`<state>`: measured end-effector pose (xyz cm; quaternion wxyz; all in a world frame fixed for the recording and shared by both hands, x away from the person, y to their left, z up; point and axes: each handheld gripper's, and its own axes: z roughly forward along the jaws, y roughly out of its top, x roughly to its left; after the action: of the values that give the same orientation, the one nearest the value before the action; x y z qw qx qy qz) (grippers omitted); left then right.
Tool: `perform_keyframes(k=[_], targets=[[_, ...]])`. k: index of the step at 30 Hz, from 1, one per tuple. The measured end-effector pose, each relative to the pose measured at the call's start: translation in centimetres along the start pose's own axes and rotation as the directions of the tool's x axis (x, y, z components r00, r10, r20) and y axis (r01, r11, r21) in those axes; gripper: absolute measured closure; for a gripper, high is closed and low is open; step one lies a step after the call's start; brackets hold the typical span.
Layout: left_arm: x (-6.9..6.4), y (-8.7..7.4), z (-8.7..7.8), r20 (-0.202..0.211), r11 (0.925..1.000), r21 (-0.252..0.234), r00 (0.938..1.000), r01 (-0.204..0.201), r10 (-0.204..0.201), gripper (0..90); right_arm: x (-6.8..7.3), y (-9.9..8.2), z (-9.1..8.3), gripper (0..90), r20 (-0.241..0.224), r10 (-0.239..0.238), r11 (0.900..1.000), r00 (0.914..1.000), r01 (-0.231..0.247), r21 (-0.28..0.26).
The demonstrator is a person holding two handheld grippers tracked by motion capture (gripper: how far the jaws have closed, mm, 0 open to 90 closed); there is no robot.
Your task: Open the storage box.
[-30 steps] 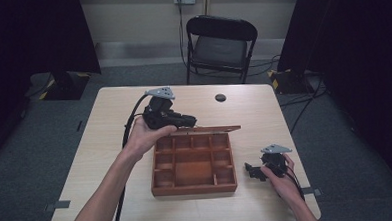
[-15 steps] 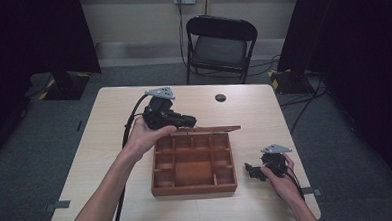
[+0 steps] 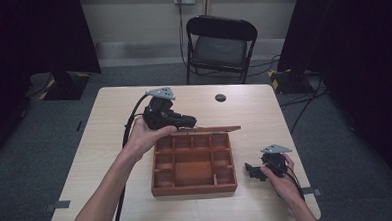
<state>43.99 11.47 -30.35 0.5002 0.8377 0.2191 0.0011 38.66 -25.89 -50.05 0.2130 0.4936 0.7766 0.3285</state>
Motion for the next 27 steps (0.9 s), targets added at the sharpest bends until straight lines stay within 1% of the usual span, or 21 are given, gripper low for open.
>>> perform_keyframes(k=[27], targets=[[-0.01,0.04,0.04,0.001,1.0000,0.002,1.0000,0.005,-0.005,83.9,0.00,0.00,0.00,6.0,0.000,0.000,1.0000,1.0000,0.000,0.000]])
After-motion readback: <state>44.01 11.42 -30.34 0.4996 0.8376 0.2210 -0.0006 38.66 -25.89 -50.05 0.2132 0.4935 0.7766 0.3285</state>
